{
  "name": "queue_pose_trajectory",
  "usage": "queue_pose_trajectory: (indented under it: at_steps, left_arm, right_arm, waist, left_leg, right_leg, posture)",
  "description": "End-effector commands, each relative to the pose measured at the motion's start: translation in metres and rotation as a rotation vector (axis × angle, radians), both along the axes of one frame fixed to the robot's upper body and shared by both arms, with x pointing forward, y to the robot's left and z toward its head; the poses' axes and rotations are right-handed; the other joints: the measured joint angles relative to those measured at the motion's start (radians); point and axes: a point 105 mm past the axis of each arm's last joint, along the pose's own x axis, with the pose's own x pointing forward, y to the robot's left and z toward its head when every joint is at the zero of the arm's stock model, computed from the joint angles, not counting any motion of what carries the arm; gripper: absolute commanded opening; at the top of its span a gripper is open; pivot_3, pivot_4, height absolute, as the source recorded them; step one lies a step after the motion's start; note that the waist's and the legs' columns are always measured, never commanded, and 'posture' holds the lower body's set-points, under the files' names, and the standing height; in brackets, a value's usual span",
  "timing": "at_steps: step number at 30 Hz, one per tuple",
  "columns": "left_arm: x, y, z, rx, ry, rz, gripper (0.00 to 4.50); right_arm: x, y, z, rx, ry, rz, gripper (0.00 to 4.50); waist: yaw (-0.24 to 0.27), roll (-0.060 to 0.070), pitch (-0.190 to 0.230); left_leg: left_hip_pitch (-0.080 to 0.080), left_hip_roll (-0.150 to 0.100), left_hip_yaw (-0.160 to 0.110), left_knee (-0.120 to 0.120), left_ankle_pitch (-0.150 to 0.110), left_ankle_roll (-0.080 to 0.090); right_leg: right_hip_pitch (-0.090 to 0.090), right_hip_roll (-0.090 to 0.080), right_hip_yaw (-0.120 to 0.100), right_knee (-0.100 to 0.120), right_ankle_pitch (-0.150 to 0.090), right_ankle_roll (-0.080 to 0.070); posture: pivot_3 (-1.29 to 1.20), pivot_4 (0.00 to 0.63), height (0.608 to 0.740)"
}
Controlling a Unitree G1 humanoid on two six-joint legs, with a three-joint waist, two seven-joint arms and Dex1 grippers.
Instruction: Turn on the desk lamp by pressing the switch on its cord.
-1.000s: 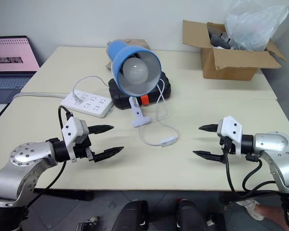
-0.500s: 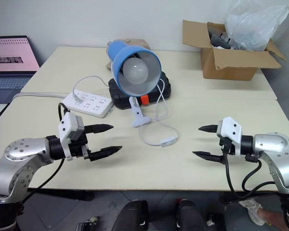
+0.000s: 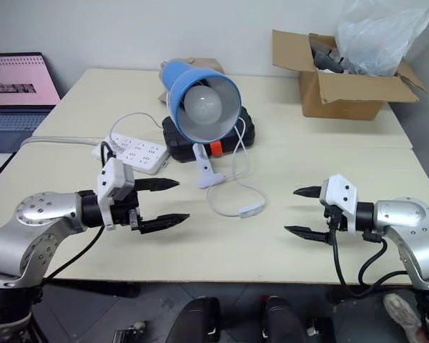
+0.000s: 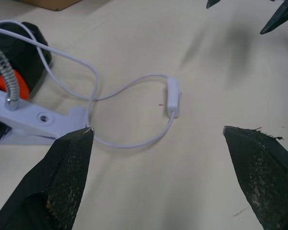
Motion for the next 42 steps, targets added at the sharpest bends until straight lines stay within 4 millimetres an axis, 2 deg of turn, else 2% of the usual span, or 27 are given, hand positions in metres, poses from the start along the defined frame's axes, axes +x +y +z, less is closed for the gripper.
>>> queue_pose_trajectory:
  at_steps: [1, 5, 7, 11, 16, 29, 32, 42]
  left_arm:
    - [0.0, -0.017, 0.001, 0.01, 0.018, -0.097, 4.48]
    - [0.006, -0.037, -0.006, -0.013, 0.064, -0.152, 4.48]
    - [0.011, -0.051, -0.016, -0.006, 0.076, -0.184, 4.48]
    - [0.025, -0.069, -0.037, 0.048, 0.068, -0.182, 4.48]
    - [0.033, -0.08, -0.063, 0.104, 0.06, -0.21, 4.48]
    - [0.051, -0.1, -0.084, 0.088, 0.07, -0.22, 4.48]
    - [0.052, -0.104, -0.086, 0.082, 0.07, -0.231, 4.02]
    - [0.058, -0.11, -0.09, 0.089, 0.056, -0.24, 1.86]
  right_arm:
    - [-0.003, 0.002, 0.007, 0.001, -0.01, -0.011, 4.5]
    - [-0.002, 0.002, 0.003, -0.01, 0.033, -0.064, 4.5]
    - [0.0, -0.003, -0.006, -0.065, 0.068, -0.128, 4.5]
    - [-0.006, -0.001, -0.01, -0.049, 0.138, -0.167, 4.5]
    - [-0.018, 0.002, -0.013, -0.049, 0.142, -0.171, 4.5]
    - [-0.035, 0.004, -0.018, -0.056, 0.148, -0.187, 4.5]
    - [-0.037, 0.003, -0.018, -0.059, 0.151, -0.189, 4.5]
    - [-0.04, 0.002, -0.014, -0.065, 0.147, -0.198, 4.5]
  waist:
    - [0.0, 0.0, 0.0]
    - [0.0, 0.0, 0.0]
    - [0.001, 0.0, 0.0]
    - [0.003, 0.0, 0.0]
    - [0.0, 0.0, 0.0]
    - [0.0, -0.001, 0.0]
    - [0.0, -0.001, 0.0]
    - [0.0, -0.001, 0.0]
  left_leg:
    - [0.0, 0.0, 0.0, 0.0, 0.0, 0.0]
    - [0.0, 0.0, 0.0, 0.0, 0.0, 0.0]
    - [0.0, 0.0, 0.0, 0.0, 0.0, 0.0]
    - [0.0, 0.0, 0.0, 0.001, 0.0, 0.0]
    - [0.0, 0.0, 0.0, 0.0, 0.0, 0.0]
    - [-0.001, 0.0, -0.001, 0.002, 0.0, 0.0]
    - [-0.001, 0.0, -0.001, 0.002, 0.0, 0.0]
    - [-0.001, -0.001, -0.002, 0.002, 0.0, 0.0]
  right_leg:
    - [0.0, 0.0, 0.0, 0.0, 0.0, 0.0]
    - [0.0, 0.0, 0.0, 0.0, 0.0, 0.0]
    - [0.0, 0.0, 0.0, 0.0, 0.0, 0.0]
    - [0.0, 0.001, 0.0, 0.0, 0.001, 0.001]
    - [0.0, 0.002, 0.001, 0.0, 0.0, 0.001]
    - [0.0, 0.002, 0.001, 0.0, 0.001, 0.002]
    - [0.0, 0.002, 0.001, 0.0, 0.001, 0.002]
    - [0.0, 0.002, 0.001, 0.0, 0.001, 0.003]
  posture:
    - [0.0, 0.15, 0.74]
    - [0.0, 0.15, 0.74]
    - [0.0, 0.15, 0.74]
    - [0.0, 0.15, 0.74]
    - [0.0, 0.15, 0.74]
    - [0.0, 0.15, 0.74]
    - [0.0, 0.15, 0.74]
    - [0.0, 0.15, 0.74]
